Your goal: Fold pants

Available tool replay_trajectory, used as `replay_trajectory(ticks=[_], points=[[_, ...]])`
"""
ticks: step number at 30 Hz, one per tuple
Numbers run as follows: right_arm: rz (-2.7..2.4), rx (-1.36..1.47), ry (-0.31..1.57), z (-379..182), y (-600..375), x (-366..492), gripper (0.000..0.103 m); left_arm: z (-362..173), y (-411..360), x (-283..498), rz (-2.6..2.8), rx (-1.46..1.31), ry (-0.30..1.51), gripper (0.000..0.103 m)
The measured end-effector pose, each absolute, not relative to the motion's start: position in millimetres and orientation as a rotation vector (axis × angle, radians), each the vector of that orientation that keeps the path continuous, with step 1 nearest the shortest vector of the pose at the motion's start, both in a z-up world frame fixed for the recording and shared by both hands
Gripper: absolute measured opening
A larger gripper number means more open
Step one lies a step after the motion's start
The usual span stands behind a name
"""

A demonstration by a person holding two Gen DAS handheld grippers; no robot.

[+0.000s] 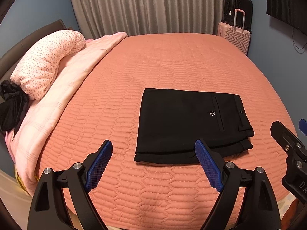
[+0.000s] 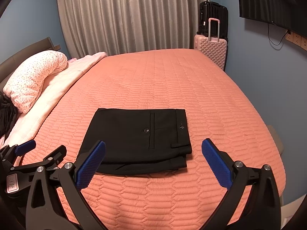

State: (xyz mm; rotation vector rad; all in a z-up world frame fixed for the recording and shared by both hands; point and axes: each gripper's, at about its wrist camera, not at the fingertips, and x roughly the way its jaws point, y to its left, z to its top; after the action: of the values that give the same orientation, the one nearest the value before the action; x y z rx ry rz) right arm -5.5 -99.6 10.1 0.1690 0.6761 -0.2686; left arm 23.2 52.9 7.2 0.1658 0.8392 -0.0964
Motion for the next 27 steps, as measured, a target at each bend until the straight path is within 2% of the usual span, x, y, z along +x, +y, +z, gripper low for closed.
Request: replay_trajectory(ticks=[27], points=[[-0.284, 0.17, 0.68, 8, -96, -5, 0.098, 3, 51, 29, -0.1, 0.191, 0.863, 0.086]])
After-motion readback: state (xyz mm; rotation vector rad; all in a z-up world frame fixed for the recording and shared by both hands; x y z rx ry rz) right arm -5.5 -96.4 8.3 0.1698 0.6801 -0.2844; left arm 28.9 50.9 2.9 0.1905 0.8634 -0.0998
